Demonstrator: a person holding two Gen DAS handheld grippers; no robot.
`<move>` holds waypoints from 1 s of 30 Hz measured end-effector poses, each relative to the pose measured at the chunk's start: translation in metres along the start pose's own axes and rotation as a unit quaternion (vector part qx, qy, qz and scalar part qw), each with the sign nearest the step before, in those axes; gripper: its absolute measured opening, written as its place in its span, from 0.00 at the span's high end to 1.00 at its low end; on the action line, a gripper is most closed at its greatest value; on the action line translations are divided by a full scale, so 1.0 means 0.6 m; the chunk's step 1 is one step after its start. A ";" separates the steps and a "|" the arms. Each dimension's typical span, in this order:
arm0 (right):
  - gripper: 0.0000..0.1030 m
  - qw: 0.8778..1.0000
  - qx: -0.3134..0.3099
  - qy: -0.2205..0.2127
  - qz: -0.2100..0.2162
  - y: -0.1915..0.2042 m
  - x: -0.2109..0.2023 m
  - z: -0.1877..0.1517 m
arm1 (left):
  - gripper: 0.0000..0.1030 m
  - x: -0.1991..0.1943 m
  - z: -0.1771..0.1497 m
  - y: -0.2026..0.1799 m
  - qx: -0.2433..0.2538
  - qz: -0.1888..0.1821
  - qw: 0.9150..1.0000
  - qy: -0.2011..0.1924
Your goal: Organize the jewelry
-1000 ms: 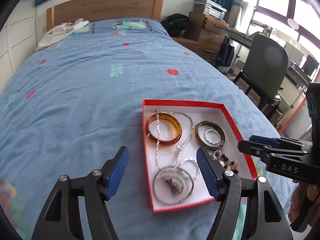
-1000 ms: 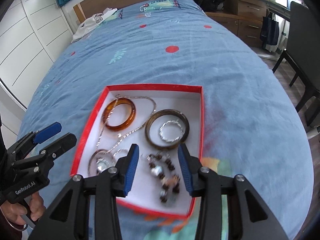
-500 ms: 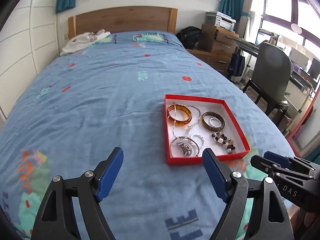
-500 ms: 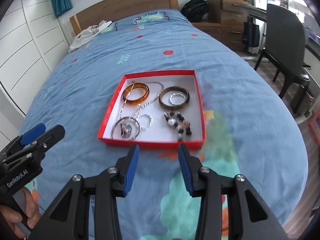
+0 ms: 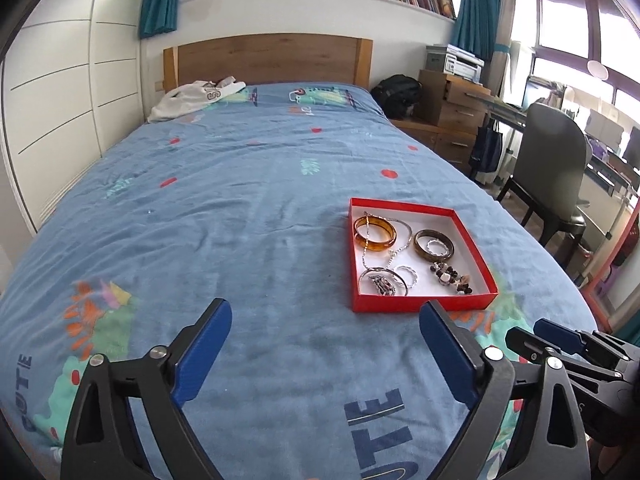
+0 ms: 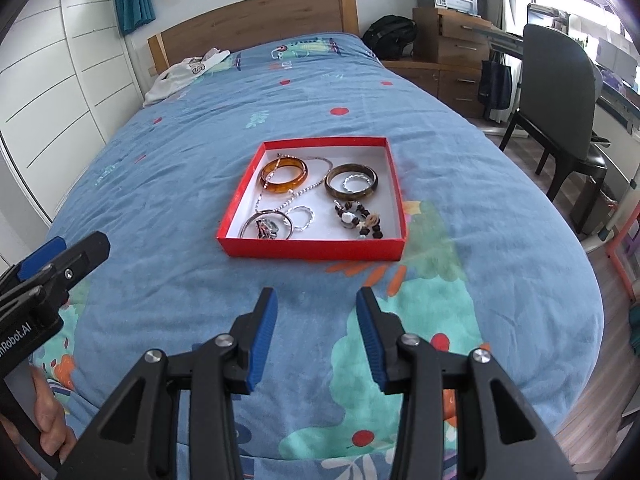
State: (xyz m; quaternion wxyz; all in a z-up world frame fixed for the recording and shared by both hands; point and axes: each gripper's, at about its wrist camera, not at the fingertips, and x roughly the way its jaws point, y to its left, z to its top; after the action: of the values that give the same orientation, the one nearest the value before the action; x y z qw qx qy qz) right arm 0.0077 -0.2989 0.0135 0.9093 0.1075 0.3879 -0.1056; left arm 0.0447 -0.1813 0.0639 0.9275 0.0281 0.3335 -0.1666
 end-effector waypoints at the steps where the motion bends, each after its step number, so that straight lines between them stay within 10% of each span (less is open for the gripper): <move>1: 0.61 1.000 -0.001 -0.001 -0.001 0.001 -0.001 -0.002 | 0.08 -0.003 -0.001 0.000 0.000 0.000 1.000 -0.001; 30: 0.57 1.000 0.005 -0.005 -0.015 0.005 0.014 -0.021 | 0.06 0.005 -0.024 0.021 0.002 0.006 1.000 0.014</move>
State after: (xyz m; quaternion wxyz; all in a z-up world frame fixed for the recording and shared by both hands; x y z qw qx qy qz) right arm 0.0056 -0.2937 -0.0005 0.9090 0.1060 0.3843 -0.1219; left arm 0.0421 -0.1676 0.0498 0.9237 0.0348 0.3457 -0.1613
